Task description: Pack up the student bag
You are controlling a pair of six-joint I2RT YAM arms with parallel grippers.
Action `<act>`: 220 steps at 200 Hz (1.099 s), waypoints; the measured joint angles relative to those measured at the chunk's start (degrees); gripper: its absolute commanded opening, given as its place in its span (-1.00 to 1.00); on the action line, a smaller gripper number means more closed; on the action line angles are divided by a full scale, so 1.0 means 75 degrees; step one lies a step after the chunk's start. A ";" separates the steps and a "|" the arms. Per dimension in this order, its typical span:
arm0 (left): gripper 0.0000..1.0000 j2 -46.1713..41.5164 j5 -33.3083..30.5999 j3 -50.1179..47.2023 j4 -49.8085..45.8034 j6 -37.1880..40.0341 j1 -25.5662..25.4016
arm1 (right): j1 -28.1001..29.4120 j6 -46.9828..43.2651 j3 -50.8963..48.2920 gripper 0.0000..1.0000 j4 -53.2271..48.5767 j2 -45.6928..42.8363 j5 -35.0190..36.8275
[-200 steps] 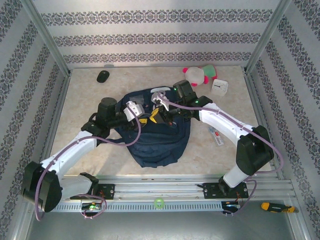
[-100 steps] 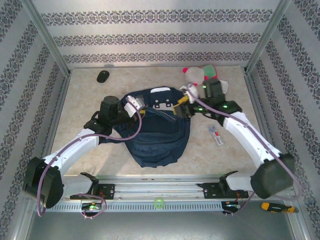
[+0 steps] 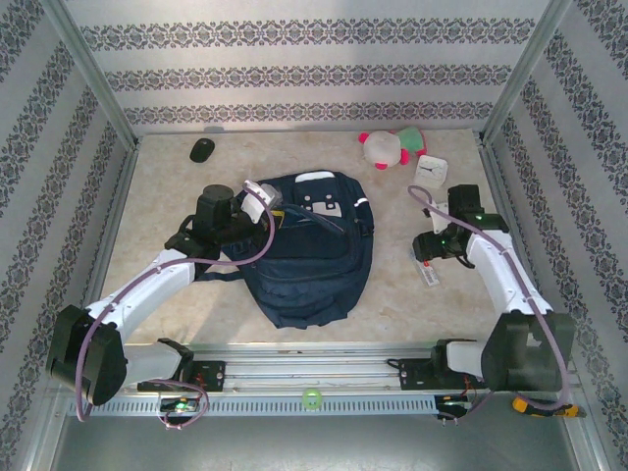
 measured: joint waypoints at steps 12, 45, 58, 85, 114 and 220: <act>-0.89 0.0000 -0.0003 0.0000 0.0003 -0.0047 0.0000 | -0.0154 -0.0055 -0.0035 0.39 0.0003 0.0221 0.0108; -0.89 0.0000 -0.0029 0.0000 0.0003 -0.0079 0.0000 | -0.0219 -0.0169 -0.0125 0.39 0.0085 0.0883 0.0189; -0.89 0.0000 -0.0029 0.0000 0.0003 -0.0082 0.0000 | -0.0219 -0.0175 -0.0140 0.38 0.0163 0.1102 0.0187; -0.89 0.0000 -0.0029 0.0000 0.0003 -0.0108 0.0000 | -0.0219 -0.0175 -0.0140 0.37 0.0265 0.1518 0.0189; -0.89 0.0000 -0.0032 0.0000 0.0003 -0.0160 0.0000 | -0.0219 -0.0172 -0.0137 0.37 0.0332 0.1941 0.0187; -0.87 0.0000 -0.0058 0.0000 0.0047 -0.0192 0.0000 | 0.0076 -0.0172 -0.0017 0.33 0.0466 0.2375 -0.0050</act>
